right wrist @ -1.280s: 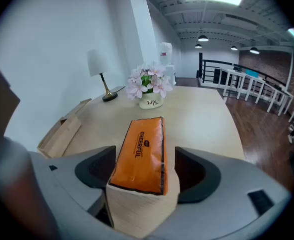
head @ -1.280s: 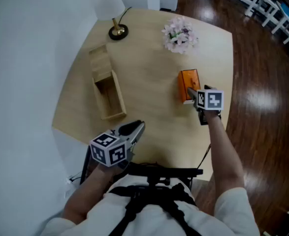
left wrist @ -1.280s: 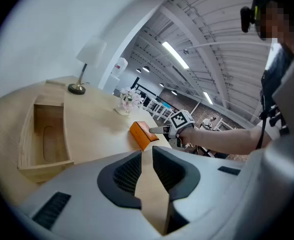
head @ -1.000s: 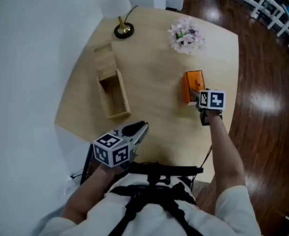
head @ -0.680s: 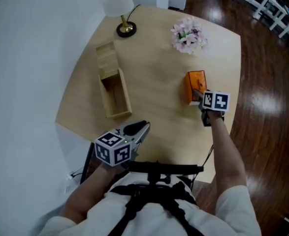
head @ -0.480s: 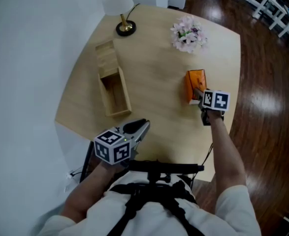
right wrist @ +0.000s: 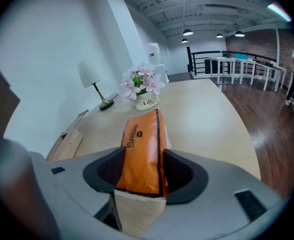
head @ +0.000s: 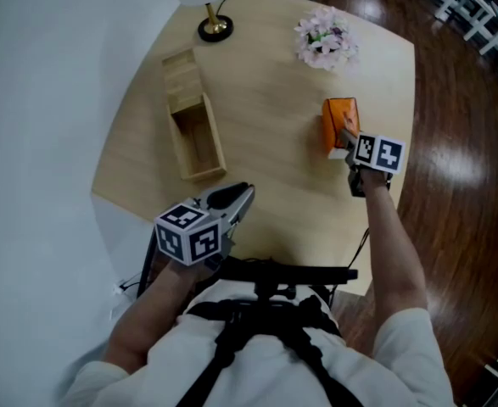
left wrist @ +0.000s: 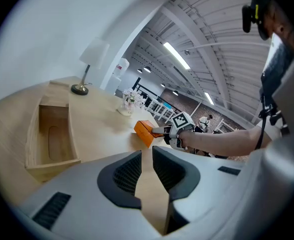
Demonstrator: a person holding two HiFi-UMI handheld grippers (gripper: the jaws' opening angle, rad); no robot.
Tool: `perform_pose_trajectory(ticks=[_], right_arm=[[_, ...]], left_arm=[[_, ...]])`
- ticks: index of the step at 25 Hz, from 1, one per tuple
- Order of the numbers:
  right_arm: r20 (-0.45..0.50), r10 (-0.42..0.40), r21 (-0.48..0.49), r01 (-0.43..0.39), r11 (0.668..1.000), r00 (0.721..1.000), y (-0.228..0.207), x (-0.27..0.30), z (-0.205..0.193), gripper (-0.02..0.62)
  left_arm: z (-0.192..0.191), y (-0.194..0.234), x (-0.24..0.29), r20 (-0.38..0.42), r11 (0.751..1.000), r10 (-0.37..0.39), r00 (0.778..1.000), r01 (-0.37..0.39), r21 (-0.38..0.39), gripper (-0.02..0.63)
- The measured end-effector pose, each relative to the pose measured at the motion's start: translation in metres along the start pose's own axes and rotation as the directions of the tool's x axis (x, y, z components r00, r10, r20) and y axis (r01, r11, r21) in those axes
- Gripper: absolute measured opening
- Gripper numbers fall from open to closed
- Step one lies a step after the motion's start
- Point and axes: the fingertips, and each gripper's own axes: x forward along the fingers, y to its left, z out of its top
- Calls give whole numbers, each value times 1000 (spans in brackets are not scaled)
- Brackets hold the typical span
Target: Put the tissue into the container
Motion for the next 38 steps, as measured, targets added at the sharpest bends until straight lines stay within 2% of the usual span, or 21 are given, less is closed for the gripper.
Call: perform_pose_trajectory(ticks=[17,30,38], right_arm=[[60,17,43,-20,999,998,26,-23,-4,224],[96,41,30,-44,999,995,65,-32,2,212],[111,81,32,-85,996,990,94,-29,1,206]], left_arm=[[7,13,-23,58,1000,16,998,-16,-6,54],[9,25,-44,87,1000,11,996,-10,-9,54],[11,38,-54,90,1000,18,996,-17,-7,54]])
